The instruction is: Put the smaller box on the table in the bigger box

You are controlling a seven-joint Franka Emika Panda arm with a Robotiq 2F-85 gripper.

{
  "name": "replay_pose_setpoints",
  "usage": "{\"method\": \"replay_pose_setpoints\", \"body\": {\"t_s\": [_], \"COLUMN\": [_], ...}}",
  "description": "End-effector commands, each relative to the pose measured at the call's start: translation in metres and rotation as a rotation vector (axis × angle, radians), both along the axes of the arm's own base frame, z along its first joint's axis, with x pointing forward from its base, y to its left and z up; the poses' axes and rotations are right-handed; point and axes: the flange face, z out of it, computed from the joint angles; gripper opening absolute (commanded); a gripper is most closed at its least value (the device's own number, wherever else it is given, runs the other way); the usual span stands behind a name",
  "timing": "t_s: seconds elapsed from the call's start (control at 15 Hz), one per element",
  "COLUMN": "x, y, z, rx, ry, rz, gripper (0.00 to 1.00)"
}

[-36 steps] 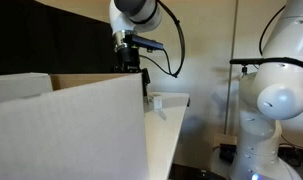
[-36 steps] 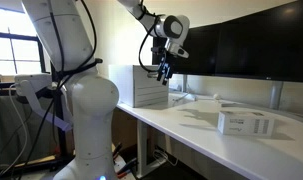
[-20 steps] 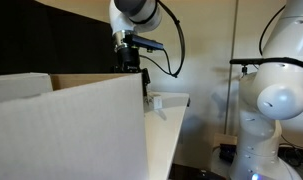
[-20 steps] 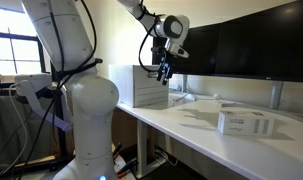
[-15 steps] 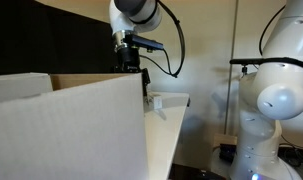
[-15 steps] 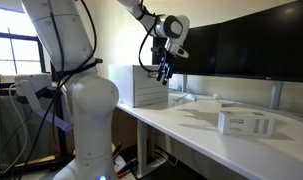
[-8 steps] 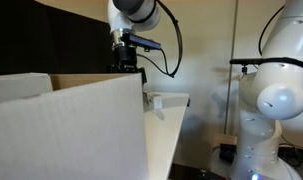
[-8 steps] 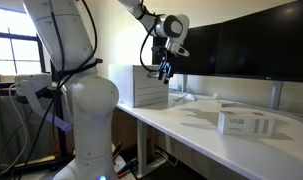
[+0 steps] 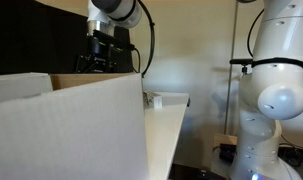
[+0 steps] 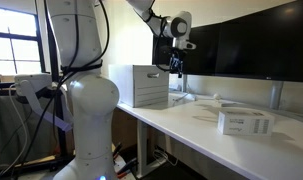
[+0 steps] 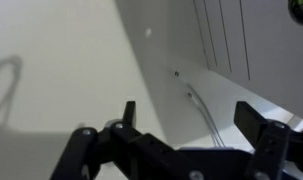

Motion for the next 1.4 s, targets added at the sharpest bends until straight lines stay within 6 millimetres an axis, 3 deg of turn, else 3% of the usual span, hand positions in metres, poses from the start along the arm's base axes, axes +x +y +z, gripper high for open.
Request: {"method": "replay_pose_setpoints", "body": {"t_s": [0.0, 0.4, 0.8, 1.0, 1.33], "x": [0.032, 0.084, 0.126, 0.126, 0.093], "y": [0.009, 0.013, 0.022, 0.025, 0.045], "z": [0.009, 0.007, 0.016, 0.044, 0.097], "rx": [-0.062, -0.142, -0.227, -0.256, -0.33], "ry": [-0.154, -0.384, -0.437, -0.373, -0.253], "rz": [0.014, -0.116, -0.408, -0.572, -0.75], "gripper": [1.0, 1.0, 1.0, 1.0, 1.0]}}
